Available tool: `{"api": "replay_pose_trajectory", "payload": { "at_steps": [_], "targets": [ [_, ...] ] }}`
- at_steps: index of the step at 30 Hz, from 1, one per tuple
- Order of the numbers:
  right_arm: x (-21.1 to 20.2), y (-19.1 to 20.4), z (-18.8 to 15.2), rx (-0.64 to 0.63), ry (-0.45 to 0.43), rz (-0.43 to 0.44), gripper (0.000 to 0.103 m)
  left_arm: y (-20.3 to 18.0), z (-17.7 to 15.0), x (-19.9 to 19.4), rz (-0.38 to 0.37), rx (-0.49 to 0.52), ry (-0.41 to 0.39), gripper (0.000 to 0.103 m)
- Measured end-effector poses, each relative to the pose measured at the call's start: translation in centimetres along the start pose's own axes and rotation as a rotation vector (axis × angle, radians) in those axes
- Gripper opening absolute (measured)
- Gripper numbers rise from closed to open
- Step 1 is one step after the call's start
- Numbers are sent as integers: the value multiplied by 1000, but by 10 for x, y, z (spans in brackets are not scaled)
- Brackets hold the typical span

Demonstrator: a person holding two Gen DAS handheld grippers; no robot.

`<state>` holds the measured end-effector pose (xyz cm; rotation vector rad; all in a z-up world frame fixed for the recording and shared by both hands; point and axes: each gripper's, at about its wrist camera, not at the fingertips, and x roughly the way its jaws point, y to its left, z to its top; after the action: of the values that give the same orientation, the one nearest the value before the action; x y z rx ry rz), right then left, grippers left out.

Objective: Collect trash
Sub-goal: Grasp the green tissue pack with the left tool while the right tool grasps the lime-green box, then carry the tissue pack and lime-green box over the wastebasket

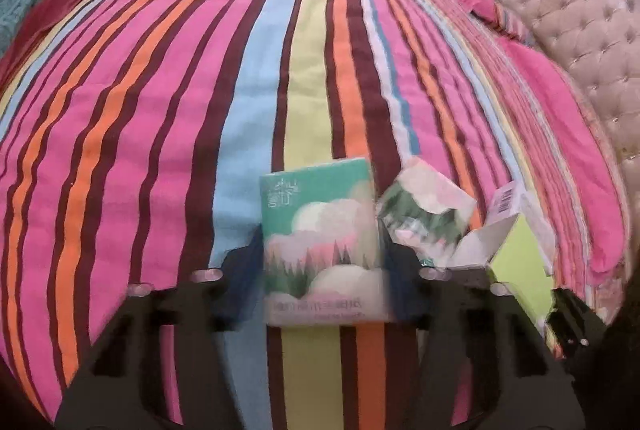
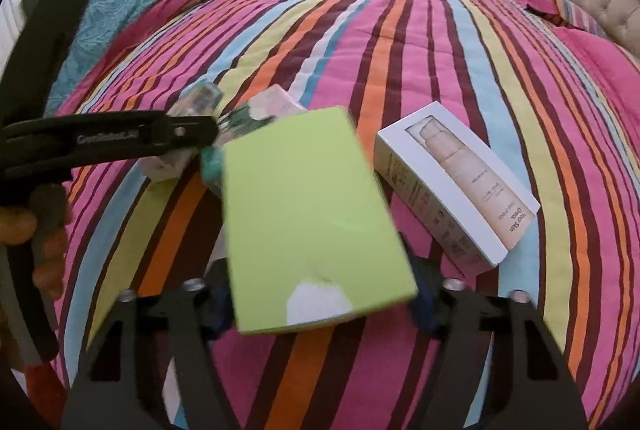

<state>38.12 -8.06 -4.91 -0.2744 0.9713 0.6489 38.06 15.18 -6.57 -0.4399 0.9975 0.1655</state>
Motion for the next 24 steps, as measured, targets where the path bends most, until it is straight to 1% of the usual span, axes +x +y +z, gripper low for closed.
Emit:
{"api": "replay_pose_trajectory", "payload": {
  "at_steps": [2, 5, 7, 11, 14, 16, 20, 24],
  "targets": [
    [0, -1, 0, 17, -2, 0, 60, 4, -1, -1, -16, -9, 11, 48],
    [-2, -1, -4, 49, -2, 14, 60, 9, -8, -8, 4, 7, 4, 48],
    [-6, 1, -9, 63, 1, 22, 60, 12, -15, -13, 1, 8, -3, 48],
    [-13, 3, -20, 84, 5, 18, 60, 25, -28, -24, -16, -26, -20, 48],
    [-21, 3, -29, 111, 3, 13, 60, 33, -41, -37, -15, -36, -35, 48],
    [-25, 1, -35, 136, 2, 12, 60, 36, -51, -47, -15, -28, -42, 48],
    [-34, -4, -46, 205, 3, 22, 60, 36, -68, -64, 1, 27, -50, 48],
    [-47, -8, -61, 259, -4, 30, 60, 38, -87, -80, -20, 33, -55, 48]
  ]
}}
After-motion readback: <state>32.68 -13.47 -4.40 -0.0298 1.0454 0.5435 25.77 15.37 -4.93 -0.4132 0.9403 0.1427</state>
